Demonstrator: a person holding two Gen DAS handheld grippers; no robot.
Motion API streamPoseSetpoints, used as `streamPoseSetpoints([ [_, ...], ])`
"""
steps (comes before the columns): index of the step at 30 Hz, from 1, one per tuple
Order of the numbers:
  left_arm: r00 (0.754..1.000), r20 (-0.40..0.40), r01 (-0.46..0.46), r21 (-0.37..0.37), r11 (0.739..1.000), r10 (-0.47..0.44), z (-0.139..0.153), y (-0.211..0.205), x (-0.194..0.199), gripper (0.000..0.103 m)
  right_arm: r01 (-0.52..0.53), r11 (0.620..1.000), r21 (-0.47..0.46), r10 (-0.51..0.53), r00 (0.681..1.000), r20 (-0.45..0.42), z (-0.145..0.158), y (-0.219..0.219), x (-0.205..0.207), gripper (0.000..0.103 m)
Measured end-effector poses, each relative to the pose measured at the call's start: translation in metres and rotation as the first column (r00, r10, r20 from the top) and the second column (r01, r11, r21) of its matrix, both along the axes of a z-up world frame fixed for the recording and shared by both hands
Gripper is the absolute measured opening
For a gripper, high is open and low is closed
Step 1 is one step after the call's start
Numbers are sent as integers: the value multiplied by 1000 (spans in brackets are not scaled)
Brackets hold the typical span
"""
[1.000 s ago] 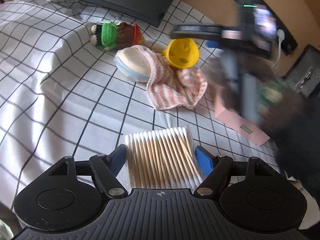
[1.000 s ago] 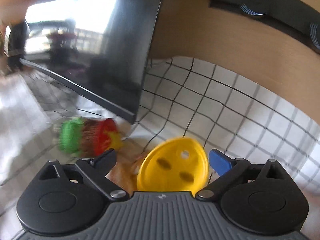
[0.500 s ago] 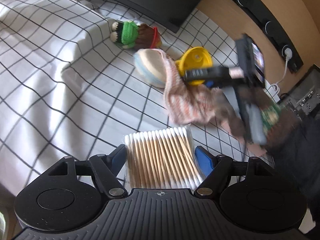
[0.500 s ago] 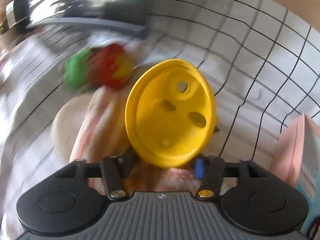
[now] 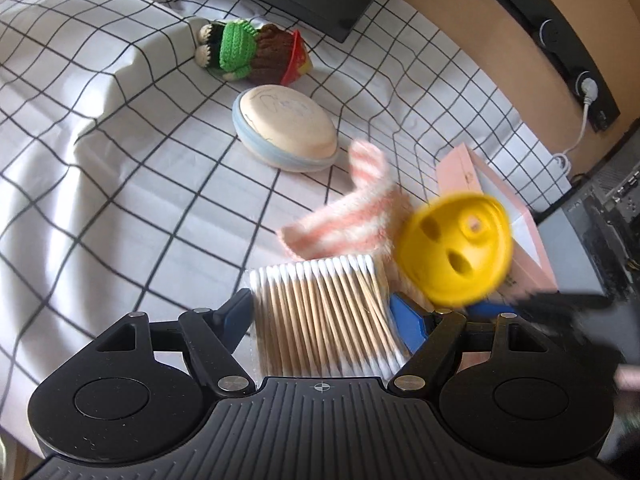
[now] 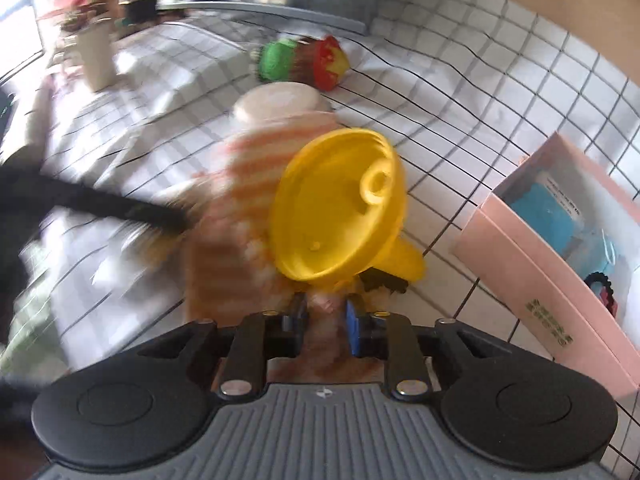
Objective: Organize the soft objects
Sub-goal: 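Carry the funnel and swab bundle toward the pink box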
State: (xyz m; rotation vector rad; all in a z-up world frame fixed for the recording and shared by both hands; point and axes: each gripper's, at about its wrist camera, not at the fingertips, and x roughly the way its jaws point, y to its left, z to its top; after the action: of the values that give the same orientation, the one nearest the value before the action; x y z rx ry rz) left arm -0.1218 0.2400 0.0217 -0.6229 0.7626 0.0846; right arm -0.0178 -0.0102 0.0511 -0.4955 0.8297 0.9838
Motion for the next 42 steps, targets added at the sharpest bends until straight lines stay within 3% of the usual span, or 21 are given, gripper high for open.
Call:
streamPoseSetpoints([
  [3, 1000, -9, -11, 23, 1000, 11, 2, 1, 6, 80, -25, 993, 117, 29, 999, -35, 25, -22, -5, 59],
  [4, 1000, -9, -17, 35, 999, 18, 3, 3, 8, 80, -6, 985, 170, 11, 1000, -29, 36, -30, -4, 62],
  [7, 998, 2, -59, 66, 996, 59, 11, 13, 7, 79, 103, 954, 282, -101, 995, -22, 55, -44, 13, 62],
  [9, 996, 18, -91, 76, 993, 90, 19, 19, 4, 80, 232, 924, 305, -238, 971, -17, 53, -46, 33, 60],
  [12, 994, 49, -103, 58, 993, 101, 31, 23, -1, 80, 343, 911, 227, -356, 934, 16, 28, -36, 56, 35],
  [15, 995, 76, -70, 37, 997, 67, 39, 16, -3, 80, 341, 924, 176, -334, 940, -69, 2, -15, 60, 26],
  [18, 995, 96, -41, 17, 999, 40, 43, 4, -4, 80, 242, 945, 222, -242, 970, -27, 4, 13, 29, 13],
  [23, 985, 152, -88, 48, 995, 80, 64, 3, -11, 80, 13, 954, 299, -46, 994, 102, 20, 35, -15, 14],
  [28, 984, 168, -78, 62, 995, 67, 76, 2, -12, 80, -102, 949, 299, 83, 994, 74, 27, 28, -22, 20],
  [30, 986, 157, -57, 49, 997, 49, 72, -3, -7, 80, -97, 953, 286, 80, 994, 72, 25, 27, -21, 21],
  [33, 993, 117, -22, 52, 998, 16, 60, -14, 4, 80, -68, 951, 302, 65, 998, 19, 30, 11, -11, 39],
  [36, 998, 69, 1, 84, 996, -6, 48, -20, 11, 80, 33, 940, 339, -28, 999, -20, 36, -9, 5, 46],
  [39, 999, 33, -28, 132, 991, 24, 39, -14, 7, 79, 192, 923, 334, -195, 980, -26, 33, -12, 32, 49],
  [42, 997, 6, -73, 121, 990, 73, 31, 0, 2, 79, 268, 923, 277, -262, 963, -58, 21, 0, 55, 49],
])
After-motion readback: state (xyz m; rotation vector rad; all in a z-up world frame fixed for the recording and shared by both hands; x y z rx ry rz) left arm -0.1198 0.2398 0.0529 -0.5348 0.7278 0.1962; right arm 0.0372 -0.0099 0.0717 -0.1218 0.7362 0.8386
